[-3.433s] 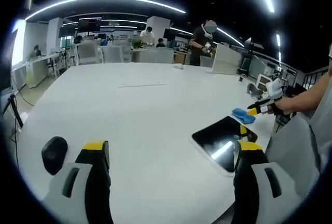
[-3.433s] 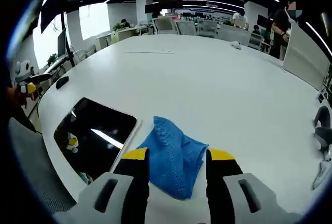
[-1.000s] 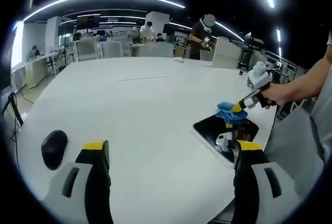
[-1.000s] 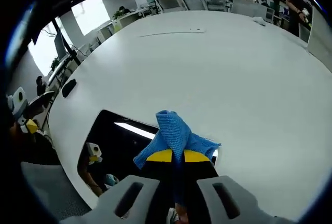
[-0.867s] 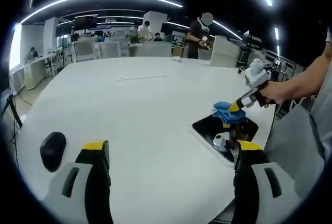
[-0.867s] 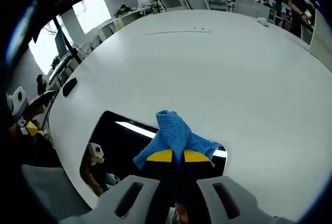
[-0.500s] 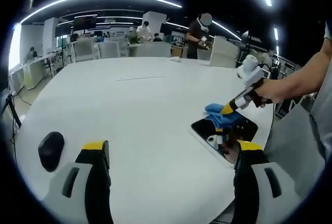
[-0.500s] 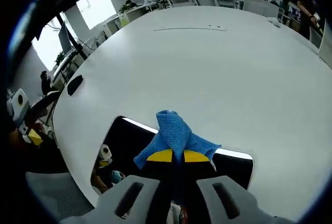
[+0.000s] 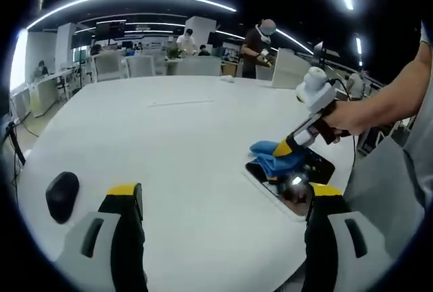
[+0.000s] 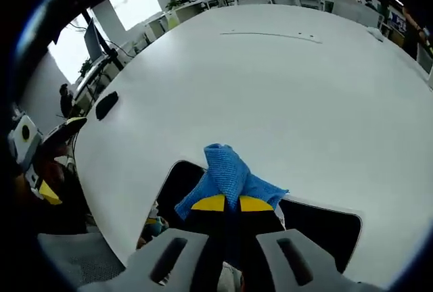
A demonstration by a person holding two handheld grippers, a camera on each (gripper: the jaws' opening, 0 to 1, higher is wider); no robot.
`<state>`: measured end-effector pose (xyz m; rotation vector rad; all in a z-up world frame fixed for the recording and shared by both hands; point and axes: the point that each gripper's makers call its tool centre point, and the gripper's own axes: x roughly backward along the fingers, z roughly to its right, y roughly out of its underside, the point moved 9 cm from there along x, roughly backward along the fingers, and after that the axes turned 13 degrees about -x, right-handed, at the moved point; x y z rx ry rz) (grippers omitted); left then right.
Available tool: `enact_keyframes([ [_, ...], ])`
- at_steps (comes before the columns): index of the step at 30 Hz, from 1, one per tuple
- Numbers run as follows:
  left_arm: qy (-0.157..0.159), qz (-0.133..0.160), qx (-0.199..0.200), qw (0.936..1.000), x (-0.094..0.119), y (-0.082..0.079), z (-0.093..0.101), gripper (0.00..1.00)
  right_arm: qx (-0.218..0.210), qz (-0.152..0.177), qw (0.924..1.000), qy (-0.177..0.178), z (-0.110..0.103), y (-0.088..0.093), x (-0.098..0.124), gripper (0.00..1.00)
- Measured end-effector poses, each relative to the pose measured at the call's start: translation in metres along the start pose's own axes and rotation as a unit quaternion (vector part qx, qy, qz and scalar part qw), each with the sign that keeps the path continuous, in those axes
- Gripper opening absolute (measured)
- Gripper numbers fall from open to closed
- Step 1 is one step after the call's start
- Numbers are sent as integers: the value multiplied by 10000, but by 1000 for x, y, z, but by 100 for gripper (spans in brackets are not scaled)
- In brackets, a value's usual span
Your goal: Wipe the mirror surface with the cleaning cloth until all visible marks leave the cleaned area.
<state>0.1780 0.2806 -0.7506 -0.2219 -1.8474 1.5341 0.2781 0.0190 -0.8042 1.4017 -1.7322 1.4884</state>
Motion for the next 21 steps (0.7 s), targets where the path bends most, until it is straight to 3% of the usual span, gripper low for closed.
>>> enact_keyframes([
  [10,-55,-72,55,9999,8,8,-8,99,155,-69,9997,-147,-26,-7,-15,0],
  [12,-79,-26,118,9999,9,8,-7,99,295,-108,9994,-115,-29,-8,-16,0],
  [21,-36,67,31,10000,10,-3,2,99,194,-117,9996,-170,-33,-8,-18,0],
])
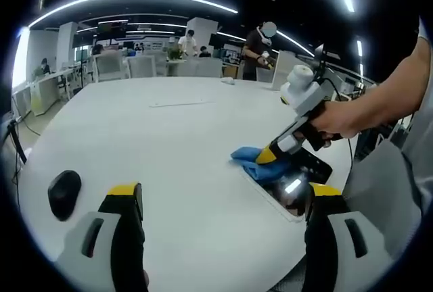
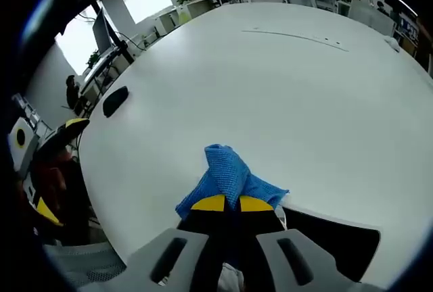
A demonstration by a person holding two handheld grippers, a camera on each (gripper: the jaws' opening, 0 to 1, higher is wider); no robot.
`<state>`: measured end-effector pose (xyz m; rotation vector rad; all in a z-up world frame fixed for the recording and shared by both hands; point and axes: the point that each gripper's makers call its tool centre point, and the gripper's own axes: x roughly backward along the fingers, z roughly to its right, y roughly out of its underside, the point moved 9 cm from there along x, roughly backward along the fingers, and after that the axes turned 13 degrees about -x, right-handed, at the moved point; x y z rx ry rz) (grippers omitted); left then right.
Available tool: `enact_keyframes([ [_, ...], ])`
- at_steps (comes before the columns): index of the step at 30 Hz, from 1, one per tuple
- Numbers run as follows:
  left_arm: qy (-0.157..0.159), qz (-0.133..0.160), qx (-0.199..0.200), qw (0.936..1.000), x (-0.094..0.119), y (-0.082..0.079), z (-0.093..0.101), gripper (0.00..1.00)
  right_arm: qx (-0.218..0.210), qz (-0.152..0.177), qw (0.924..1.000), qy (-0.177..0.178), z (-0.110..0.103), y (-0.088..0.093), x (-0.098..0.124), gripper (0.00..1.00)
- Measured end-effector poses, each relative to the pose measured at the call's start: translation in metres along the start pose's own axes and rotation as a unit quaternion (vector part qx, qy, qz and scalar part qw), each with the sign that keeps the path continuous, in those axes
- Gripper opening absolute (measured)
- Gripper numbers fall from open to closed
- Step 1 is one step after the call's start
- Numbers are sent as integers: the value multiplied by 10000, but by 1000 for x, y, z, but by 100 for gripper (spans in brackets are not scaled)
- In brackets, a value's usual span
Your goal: Wipe the mirror surface with the cleaning cloth until all visible marks leave the cleaned area.
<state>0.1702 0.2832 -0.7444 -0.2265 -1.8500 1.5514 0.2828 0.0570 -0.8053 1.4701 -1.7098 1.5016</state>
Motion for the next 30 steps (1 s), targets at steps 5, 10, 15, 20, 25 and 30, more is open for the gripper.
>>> enact_keyframes([
  [5,-46,-40,11,10000,4,0,2,99,485,-76,9987,-96,-7,0,-3,0],
  [10,34,-148,-89,9998,6,4,5,99,212,-161,9995,-185,-6,-1,-1,0],
  [15,-54,-112,-47,9999,7,3,1,99,257,-232,9993,-165,-12,7,2,0],
  [20,-71,-117,-76,9999,7,1,1,99,302,-287,9989,-213,-15,16,5,0],
  [25,-146,-119,-90,9998,8,-2,3,99,262,-364,9985,-301,-17,24,8,0],
  [30,-132,-132,-99,9998,7,0,3,99,432,-522,9970,-364,-23,37,13,0],
])
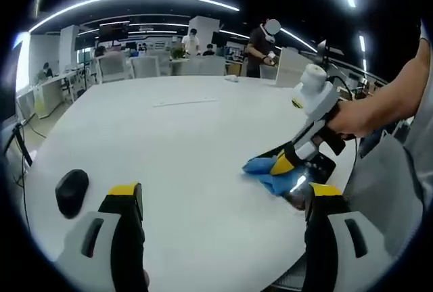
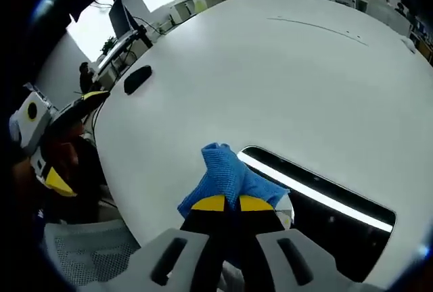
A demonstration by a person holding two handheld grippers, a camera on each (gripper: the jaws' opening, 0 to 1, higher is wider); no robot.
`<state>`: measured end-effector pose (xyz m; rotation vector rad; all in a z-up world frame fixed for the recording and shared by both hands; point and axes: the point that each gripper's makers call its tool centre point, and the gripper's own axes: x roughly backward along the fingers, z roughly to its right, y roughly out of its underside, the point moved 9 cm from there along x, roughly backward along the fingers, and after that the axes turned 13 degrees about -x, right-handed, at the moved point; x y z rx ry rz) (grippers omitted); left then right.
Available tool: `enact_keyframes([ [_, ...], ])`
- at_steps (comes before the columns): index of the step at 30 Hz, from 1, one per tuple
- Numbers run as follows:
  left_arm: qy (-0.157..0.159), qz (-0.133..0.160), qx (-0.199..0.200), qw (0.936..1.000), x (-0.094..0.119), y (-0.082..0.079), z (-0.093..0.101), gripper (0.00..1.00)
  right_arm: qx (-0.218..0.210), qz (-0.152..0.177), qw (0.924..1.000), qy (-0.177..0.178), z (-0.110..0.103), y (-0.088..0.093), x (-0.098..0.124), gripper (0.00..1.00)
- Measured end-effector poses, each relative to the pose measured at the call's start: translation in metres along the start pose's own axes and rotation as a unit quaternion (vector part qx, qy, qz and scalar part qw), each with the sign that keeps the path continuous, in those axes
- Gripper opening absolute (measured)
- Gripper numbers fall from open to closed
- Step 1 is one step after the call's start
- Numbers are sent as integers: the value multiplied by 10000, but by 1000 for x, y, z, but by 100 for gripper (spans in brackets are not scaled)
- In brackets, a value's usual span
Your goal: Wipe the mirror surface with the cleaning cloth until all visible marks leave the cleaned area.
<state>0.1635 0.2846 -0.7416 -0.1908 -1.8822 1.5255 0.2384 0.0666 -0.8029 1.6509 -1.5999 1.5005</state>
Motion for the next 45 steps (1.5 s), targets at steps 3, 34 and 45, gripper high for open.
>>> enact_keyframes([
  [3,0,4,19,10000,0,0,0,99,103,-1,9999,7,-1,5,2,0],
  [34,94,-89,-50,9999,-5,1,-3,99,-150,97,9998,27,27,11,15,0],
  [45,218,-128,-151,9996,-6,9,-3,99,-375,125,9991,178,50,18,28,0],
])
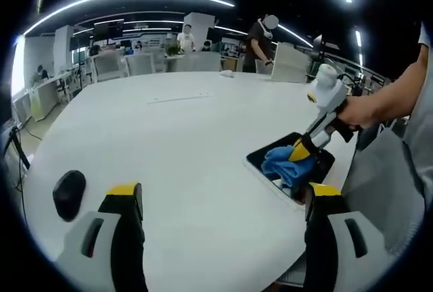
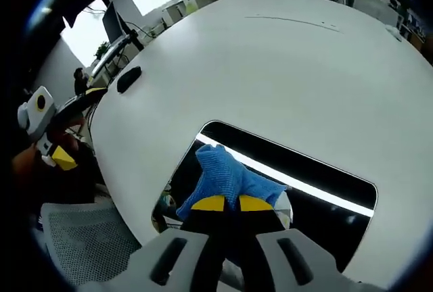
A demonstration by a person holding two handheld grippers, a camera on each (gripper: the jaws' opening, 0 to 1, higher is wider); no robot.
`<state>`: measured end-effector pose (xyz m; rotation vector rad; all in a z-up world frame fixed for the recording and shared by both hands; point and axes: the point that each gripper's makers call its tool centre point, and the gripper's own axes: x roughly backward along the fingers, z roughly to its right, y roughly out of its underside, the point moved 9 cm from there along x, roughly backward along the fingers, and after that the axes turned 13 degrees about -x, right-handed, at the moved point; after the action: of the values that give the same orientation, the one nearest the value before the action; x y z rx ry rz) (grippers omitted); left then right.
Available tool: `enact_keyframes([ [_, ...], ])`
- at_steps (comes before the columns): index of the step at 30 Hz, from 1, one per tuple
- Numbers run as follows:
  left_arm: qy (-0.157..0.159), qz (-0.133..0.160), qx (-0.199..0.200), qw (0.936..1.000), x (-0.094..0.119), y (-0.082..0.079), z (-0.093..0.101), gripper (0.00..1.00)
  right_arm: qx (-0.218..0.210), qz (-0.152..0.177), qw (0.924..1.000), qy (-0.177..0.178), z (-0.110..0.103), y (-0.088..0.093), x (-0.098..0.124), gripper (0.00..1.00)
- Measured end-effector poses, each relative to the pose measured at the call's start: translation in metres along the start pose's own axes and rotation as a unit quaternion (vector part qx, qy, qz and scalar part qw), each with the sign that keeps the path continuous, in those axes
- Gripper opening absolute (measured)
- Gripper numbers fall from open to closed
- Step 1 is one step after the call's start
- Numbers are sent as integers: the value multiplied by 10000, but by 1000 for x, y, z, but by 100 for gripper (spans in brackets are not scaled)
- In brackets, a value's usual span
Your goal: Wipe the mirror surface with the cleaning cloth until all visible marks leave the cleaned area.
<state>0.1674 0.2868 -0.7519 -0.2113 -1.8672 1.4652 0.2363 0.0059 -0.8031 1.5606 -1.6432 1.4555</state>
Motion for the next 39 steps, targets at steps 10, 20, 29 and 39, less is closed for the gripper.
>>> enact_keyframes([
  [10,169,90,-114,9998,-4,-7,-2,99,-131,35,9997,210,30,7,16,0],
  [20,157,63,-155,9997,-2,-3,-7,99,-304,46,9988,378,59,11,30,0],
  [29,84,47,-83,9999,2,1,-9,99,-404,47,9980,478,77,15,40,0],
  [39,37,-5,-1,10000,5,8,-8,99,-493,30,9971,579,96,19,50,0],
])
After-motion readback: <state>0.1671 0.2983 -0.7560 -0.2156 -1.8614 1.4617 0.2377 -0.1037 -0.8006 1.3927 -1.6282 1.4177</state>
